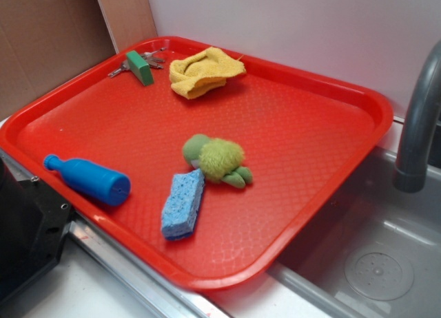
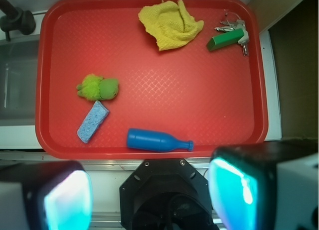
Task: Grab the yellow cloth.
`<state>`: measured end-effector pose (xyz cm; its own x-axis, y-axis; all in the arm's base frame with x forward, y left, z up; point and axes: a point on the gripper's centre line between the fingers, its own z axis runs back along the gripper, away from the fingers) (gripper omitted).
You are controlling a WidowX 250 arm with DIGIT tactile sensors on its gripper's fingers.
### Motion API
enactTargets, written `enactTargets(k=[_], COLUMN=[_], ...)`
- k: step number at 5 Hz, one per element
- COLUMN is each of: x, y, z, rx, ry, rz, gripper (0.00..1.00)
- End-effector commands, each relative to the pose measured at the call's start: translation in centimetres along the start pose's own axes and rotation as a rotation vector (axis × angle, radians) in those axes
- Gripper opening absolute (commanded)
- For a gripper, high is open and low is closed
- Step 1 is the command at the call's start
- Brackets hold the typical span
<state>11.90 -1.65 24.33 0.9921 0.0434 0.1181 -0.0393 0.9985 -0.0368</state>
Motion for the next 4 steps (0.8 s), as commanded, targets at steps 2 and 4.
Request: enactTargets(k=[2,4], x=[4.5,13.3], y=[3.6,6.1], z=[-5.4,-12.1], rx=[0.017,0.045], ry=[-0.116,-0.284], rz=[-0.159,-0.316], gripper=[1.0,1.0])
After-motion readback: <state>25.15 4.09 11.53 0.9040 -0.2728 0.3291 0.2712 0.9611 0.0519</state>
